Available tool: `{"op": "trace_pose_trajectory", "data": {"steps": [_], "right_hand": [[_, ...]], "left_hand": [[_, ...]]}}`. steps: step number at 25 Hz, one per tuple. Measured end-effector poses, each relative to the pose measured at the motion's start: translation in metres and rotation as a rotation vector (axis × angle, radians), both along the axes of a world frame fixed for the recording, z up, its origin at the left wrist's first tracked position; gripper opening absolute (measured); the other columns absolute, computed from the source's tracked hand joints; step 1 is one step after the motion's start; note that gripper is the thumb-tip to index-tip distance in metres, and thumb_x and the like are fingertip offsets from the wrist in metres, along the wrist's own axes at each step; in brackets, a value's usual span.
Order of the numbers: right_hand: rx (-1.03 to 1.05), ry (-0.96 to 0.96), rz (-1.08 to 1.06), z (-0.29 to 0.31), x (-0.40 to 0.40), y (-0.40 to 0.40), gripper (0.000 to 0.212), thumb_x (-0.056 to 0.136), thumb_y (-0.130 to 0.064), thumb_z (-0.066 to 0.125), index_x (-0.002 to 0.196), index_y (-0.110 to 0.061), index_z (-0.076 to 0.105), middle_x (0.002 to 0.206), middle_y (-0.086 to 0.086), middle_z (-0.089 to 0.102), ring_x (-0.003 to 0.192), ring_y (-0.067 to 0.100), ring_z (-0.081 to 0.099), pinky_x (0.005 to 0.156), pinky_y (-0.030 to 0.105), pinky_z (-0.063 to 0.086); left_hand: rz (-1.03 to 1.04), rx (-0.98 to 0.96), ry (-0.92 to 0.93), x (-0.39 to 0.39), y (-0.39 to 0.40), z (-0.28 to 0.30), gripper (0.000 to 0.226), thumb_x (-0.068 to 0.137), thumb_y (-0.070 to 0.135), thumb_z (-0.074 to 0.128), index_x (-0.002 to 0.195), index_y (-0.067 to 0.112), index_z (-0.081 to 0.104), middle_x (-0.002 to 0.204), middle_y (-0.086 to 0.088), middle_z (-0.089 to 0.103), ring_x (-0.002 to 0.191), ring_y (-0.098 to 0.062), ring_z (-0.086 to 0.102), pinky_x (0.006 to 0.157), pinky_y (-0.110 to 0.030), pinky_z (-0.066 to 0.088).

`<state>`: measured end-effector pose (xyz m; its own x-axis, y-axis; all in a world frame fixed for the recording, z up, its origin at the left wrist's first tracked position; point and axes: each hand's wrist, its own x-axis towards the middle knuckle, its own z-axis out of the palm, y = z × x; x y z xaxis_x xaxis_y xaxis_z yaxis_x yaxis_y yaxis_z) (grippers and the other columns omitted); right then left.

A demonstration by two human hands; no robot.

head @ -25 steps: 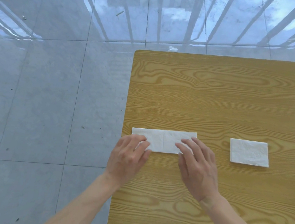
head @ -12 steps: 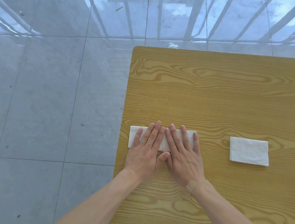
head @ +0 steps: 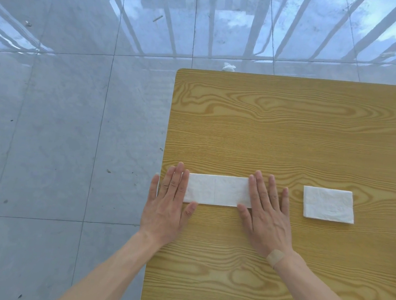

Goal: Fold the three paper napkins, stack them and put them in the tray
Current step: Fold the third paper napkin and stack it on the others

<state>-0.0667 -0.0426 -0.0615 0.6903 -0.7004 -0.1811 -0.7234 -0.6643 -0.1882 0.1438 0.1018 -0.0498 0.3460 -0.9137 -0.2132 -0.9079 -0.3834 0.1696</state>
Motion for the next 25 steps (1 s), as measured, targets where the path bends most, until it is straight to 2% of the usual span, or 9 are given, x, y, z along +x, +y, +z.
{"op": "trace_pose_trajectory", "data": {"steps": [3,7,13,19,20,22,25], "right_hand": [[-0.024,-0.048,0.125,0.000,0.011,0.014,0.064,0.104,-0.051,0.018,0.159,-0.017,0.011,0.168,0.000,0.010,0.154,0.028,0.005,0.122,0.056,0.007],[-0.007,-0.007,0.188,-0.004,0.024,0.025,0.064,0.104,-0.051,0.019,0.158,-0.018,0.017,0.167,-0.001,0.014,0.154,0.027,0.008,0.121,0.056,0.014],[-0.020,0.040,-0.010,-0.007,-0.011,0.014,0.068,0.102,-0.055,0.018,0.159,-0.020,0.006,0.168,-0.003,0.008,0.154,0.020,0.003,0.124,0.050,0.007],[-0.003,0.037,-0.017,-0.004,-0.015,0.014,0.071,0.101,-0.056,0.018,0.159,-0.016,0.005,0.168,0.001,0.007,0.154,0.022,0.001,0.124,0.050,0.007],[0.014,0.026,-0.022,-0.002,-0.016,0.013,0.073,0.101,-0.057,0.019,0.159,-0.015,0.005,0.168,0.002,0.007,0.154,0.023,0.001,0.123,0.050,0.007],[0.042,0.008,-0.054,0.001,-0.024,0.017,0.075,0.100,-0.058,0.020,0.158,-0.013,0.008,0.167,0.004,0.009,0.154,0.026,0.002,0.123,0.052,0.010],[0.033,0.038,-0.111,0.002,-0.038,0.036,0.078,0.098,-0.062,0.021,0.158,-0.012,0.015,0.167,0.006,0.012,0.154,0.029,0.002,0.121,0.057,0.011]], "left_hand": [[-0.069,-0.047,0.035,-0.022,-0.012,0.000,0.074,0.102,0.057,0.014,0.156,0.006,0.013,0.166,-0.010,0.007,0.153,-0.025,0.004,0.123,-0.048,0.005],[-0.091,0.035,0.020,-0.038,-0.022,-0.008,0.075,0.101,0.060,0.011,0.157,0.011,0.006,0.166,-0.005,-0.002,0.153,-0.020,-0.004,0.121,-0.045,0.007],[0.012,0.061,-0.010,0.004,0.016,-0.011,0.071,0.102,0.054,0.014,0.157,0.010,0.008,0.166,-0.006,0.004,0.153,-0.021,0.002,0.121,-0.045,0.011],[0.002,0.081,0.047,0.008,0.017,-0.005,0.073,0.101,0.058,0.010,0.157,0.013,0.003,0.166,-0.005,-0.001,0.153,-0.019,-0.003,0.121,-0.047,0.005],[0.015,0.047,0.086,0.009,0.015,-0.003,0.073,0.101,0.059,0.013,0.158,0.014,0.006,0.167,-0.003,0.001,0.153,-0.019,-0.001,0.122,-0.046,0.003],[0.085,-0.040,0.185,0.014,0.008,0.007,0.069,0.099,0.056,0.031,0.156,0.020,0.017,0.163,0.000,0.019,0.150,-0.019,0.014,0.122,-0.044,0.005],[0.128,-0.063,0.183,0.032,-0.014,0.021,0.063,0.090,0.042,0.058,0.146,0.022,0.039,0.142,0.000,0.045,0.130,-0.025,0.042,0.113,-0.043,0.024]]}}
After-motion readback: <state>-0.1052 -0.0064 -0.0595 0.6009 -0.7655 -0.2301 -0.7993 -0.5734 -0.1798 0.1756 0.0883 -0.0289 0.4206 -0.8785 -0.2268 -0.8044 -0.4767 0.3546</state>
